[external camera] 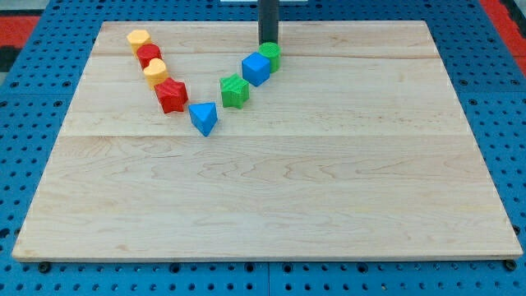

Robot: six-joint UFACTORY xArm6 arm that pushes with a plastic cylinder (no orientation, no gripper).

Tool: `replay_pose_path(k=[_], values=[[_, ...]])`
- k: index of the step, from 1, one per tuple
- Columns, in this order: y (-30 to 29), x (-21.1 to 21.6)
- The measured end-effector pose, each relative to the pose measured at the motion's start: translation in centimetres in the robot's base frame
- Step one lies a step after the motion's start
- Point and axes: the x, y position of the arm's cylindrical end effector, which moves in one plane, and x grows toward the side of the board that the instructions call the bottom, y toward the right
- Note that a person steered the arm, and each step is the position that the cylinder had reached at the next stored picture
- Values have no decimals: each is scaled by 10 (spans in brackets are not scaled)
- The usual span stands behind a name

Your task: Move the green circle towards the bottom left corner of the board

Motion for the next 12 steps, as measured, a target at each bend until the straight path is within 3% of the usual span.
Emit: replay_pose_path(k=[1, 2, 3, 4, 6, 7, 11, 12], values=[[-35, -6], [-19, 6], [46, 13], [59, 56], [52, -16], [4, -17], [25, 107], [46, 113]])
